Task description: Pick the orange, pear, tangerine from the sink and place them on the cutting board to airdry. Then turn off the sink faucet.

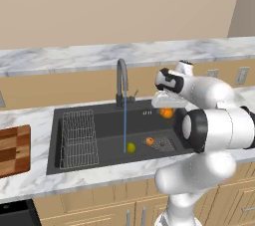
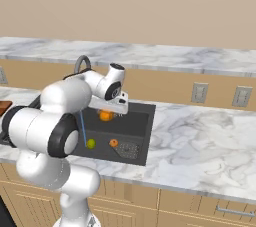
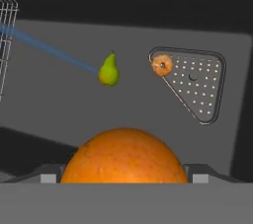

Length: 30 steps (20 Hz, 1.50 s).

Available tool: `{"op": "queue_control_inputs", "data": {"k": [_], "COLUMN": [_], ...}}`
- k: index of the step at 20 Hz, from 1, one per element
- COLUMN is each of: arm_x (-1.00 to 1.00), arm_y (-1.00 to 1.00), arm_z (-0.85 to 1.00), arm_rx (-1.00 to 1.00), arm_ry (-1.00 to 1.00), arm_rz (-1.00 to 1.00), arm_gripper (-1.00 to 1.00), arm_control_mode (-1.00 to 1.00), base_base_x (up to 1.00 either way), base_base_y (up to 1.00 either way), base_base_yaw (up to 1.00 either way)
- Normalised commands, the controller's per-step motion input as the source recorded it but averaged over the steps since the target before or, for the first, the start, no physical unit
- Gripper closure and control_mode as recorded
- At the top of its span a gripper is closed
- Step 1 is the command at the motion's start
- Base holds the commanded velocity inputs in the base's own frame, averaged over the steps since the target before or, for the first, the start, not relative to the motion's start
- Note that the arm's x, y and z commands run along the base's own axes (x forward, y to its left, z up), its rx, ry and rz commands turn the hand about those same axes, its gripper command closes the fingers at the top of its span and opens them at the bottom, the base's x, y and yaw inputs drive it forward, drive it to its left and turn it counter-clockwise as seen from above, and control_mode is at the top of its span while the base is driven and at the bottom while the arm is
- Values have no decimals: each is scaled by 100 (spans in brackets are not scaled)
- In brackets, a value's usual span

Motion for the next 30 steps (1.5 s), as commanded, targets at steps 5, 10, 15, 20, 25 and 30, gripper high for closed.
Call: {"op": "queue_control_inputs", "data": {"k": [5,10,15,20,25,30], "arm_x": [-73,-82,-68,-63,-31,-5], "arm_y": [0,0,18,44,68,81], "arm_z": [39,50,28,1,10,33], "arm_rx": [0,0,-1,-6,-6,-5], "arm_ry": [2,0,-3,-13,-13,-6], "arm_rz": [5,1,0,0,7,16], "arm_gripper": [100,100,100,100,100,100], "arm_control_mode": [-100,-100,-100,-100,-100,-100], "base_base_x": [0,0,0,0,0,0], "base_base_y": [0,0,0,0,0,0], "base_base_yaw": [0,0,0,0,0,0]}}
